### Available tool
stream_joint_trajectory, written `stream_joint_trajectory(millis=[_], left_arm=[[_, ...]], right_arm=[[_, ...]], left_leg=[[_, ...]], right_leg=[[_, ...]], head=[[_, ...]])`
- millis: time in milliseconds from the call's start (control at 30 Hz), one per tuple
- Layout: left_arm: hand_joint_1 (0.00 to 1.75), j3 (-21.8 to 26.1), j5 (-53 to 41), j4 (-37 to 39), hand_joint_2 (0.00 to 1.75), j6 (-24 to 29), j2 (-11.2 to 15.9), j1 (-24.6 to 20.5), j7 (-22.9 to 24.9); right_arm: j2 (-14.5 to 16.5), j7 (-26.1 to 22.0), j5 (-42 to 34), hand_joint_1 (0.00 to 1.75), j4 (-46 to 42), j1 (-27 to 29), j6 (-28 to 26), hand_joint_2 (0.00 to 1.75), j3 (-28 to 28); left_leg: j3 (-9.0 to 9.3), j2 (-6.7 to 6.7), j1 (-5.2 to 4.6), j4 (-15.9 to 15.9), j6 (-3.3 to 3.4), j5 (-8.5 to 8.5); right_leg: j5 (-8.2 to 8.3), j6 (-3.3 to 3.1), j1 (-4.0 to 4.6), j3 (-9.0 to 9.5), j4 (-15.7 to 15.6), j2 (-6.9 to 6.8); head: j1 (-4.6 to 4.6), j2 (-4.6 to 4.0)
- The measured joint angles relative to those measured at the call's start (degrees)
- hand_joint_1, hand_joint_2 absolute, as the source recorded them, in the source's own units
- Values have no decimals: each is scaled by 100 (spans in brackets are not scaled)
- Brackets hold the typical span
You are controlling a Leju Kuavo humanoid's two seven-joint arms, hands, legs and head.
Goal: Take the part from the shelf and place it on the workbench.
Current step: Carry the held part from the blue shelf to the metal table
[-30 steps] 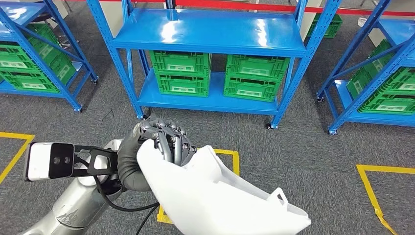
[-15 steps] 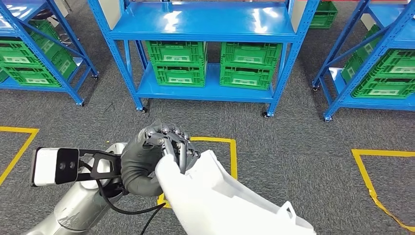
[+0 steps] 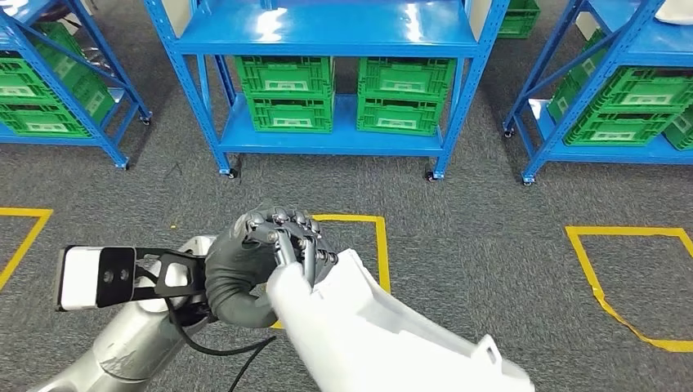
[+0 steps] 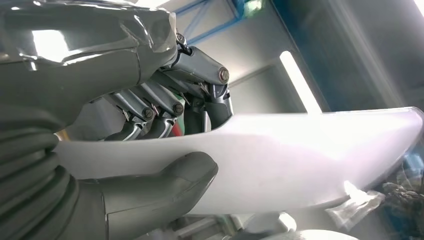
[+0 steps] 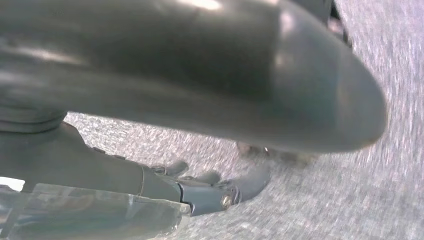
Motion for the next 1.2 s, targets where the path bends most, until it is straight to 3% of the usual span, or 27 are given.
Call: stream_joint_trajectory(millis=[67, 100, 133, 167, 233, 300, 333, 400, 433, 467, 533, 567, 600, 633, 667, 733, 800, 833, 933, 967, 1000, 1033, 1100, 1133, 1167, 1200], left_arm=[[166, -11, -10, -4, 175, 3, 2, 2, -4], [166, -21, -12, -4, 175, 2, 3, 5, -5], [166, -33, -15, -2, 175, 2, 4, 8, -5], [166, -43, -15, -2, 175, 1, 4, 8, -6], [166, -57, -15, -6, 175, 3, 3, 5, -8], [166, -67, -14, -15, 175, 3, 3, 5, -12], [166, -71, -13, -19, 175, 4, 3, 7, -15], [166, -80, -9, -18, 175, 6, 7, 13, -21], [166, -82, -10, -17, 175, 6, 10, 13, -23], [166, -82, -11, -16, 175, 7, 14, 14, -24], [166, -82, -13, -15, 175, 9, 23, 15, -24], [166, -82, -13, -11, 175, 12, 27, 16, -24], [166, -83, -14, -6, 175, 19, 30, 16, -24], [166, -84, -15, 0, 175, 27, 32, 16, -24], [166, -84, -16, 5, 175, 36, 34, 15, -24], [166, -84, -18, 8, 175, 47, 33, 4, -22], [166, -81, -28, 6, 175, 53, 25, -14, -16], [166, -80, -35, 6, 175, 56, 20, -20, -12], [166, -81, -59, 14, 175, 66, 19, -31, 1], [166, -84, -67, 17, 175, 68, 19, -39, 4], [166, -86, -77, 21, 175, 73, 17, -45, 8], [166, -90, -88, 25, 175, 80, 16, -53, 11], [166, -101, -105, 33, 175, 94, 13, -60, 16], [166, -110, -110, 41, 175, 99, 12, -61, 17], [166, -119, -112, 51, 175, 103, 10, -60, 20], [166, -128, -113, 60, 175, 107, 9, -60, 22]], right_arm=[[7, 3, -10, 0, 54, -12, 63, 0, -7], [14, 15, -8, 0, 80, -11, 102, 0, -8], [23, 30, -7, 0, 102, -11, 136, 0, -6], [28, 41, -7, 0, 121, -10, 151, 0, -4], [41, 55, -7, 0, 149, -19, 167, 0, -3], [46, 71, -7, 0, 175, -37, 170, 0, -3], [46, 79, -7, 0, 188, -41, 170, 0, -3], [63, 85, -7, 0, 206, -37, 169, 0, -3], [71, 86, -7, 0, 214, -35, 169, 0, -3], [80, 86, -7, 0, 219, -33, 169, 0, -3], [90, 87, -7, 0, 228, -36, 158, 0, -3], [96, 87, -6, 0, 233, -36, 139, 0, -3], [103, 87, -6, 0, 240, -36, 118, 0, -3], [109, 87, -5, 0, 247, -35, 97, 0, -3], [115, 87, -5, 0, 253, -35, 80, 0, -3], [125, 88, -4, 0, 257, -35, 63, 0, -2], [140, 93, -3, 0, 257, -35, 46, 0, -1], [146, 97, -3, 0, 257, -35, 36, 0, 0], [163, 103, -3, 0, 259, -25, -1, 0, 10], [168, 104, -3, 0, 259, -22, -6, 0, 14], [176, 109, -4, 0, 259, -20, -7, 0, 18], [182, 117, -7, 0, 259, -25, -7, 0, 19], [193, 155, -30, 0, 261, -35, -4, 0, 19], [196, 181, -47, 0, 263, -42, -4, 0, 19], [201, 212, -65, 0, 267, -48, -5, 0, 19], [206, 242, -80, 0, 273, -53, -8, 0, 19]], left_leg=[[-128, 59, -32, -14, 34, 118], [-202, 91, -30, 8, 37, 154], [-287, 110, -28, 45, 28, 194], [-381, 123, -16, 97, 11, 228], [-583, 131, -10, 260, -34, 274], [-741, 134, -21, 418, -88, 323], [-792, 135, -23, 461, -118, 360], [-851, 122, -13, 494, -187, 402], [-893, 108, -1, 569, -226, 293], [-951, 95, 14, 738, -267, 81], [-1100, 81, 59, 1397, -342, -521], [-1155, 80, 78, 1772, -366, -727], [-1161, 80, 93, 2054, -381, -800], [-1089, 80, 103, 2164, -385, -738], [-924, 79, 110, 2084, -380, -596], [-326, 53, 109, 1404, -345, -406], [242, 15, 89, 605, -298, -522], [369, 4, 71, 389, -276, -598], [292, 17, 27, 288, -177, -497], [236, 29, 27, 263, -123, -420], [160, 42, 29, 240, -62, -325], [84, 53, 31, 224, -12, -230], [-126, 56, -6, 229, 45, -55], [-237, 58, -23, 233, 52, 32], [-349, 59, -37, 241, 52, 117], [-464, 60, -45, 255, 46, 199]], right_leg=[[-405, -31, 22, -178, 744, -49], [-449, 7, 11, -194, 1008, -60], [-391, 74, -3, -125, 1100, -71], [-276, 149, -21, 33, 996, -82], [-158, 237, -54, 612, 290, -109], [-291, 178, -51, 1086, -391, -128], [-351, 134, -35, 1173, -539, -129], [-324, 42, -46, 1093, -535, -139], [-276, -14, -59, 1044, -528, -149], [-214, -66, -73, 989, -533, -160], [-81, -127, -70, 865, -528, -171], [-16, -132, -62, 792, -524, -171], [49, -131, -56, 712, -519, -171], [114, -123, -53, 630, -512, -170], [177, -111, -51, 547, -506, -166], [301, -70, -47, 411, -497, -152], [396, -16, -33, 343, -495, -141], [444, 16, -31, 329, -508, -141], [601, 121, -60, 287, -585, -142], [552, 119, -66, 240, -554, -143], [387, 82, -64, 166, -419, -143], [116, 20, -61, 67, -152, -146], [-423, -55, -45, -127, 630, -143], [-536, -34, -41, -169, 986, -143], [-517, 20, -38, -140, 1198, -143], [-404, 86, -37, -20, 1221, -143]], head=[[18, 0], [24, 0], [26, 0], [26, 0], [32, 0], [34, 0], [35, 0], [35, 0], [29, 0], [20, 0], [3, 0], [0, 0], [2, 0], [1, 0], [0, 0], [-1, 0], [5, 0], [8, 0], [3, 0], [-1, 0], [10, 0], [21, 0], [46, 0], [48, 0], [49, 0], [49, 0]])
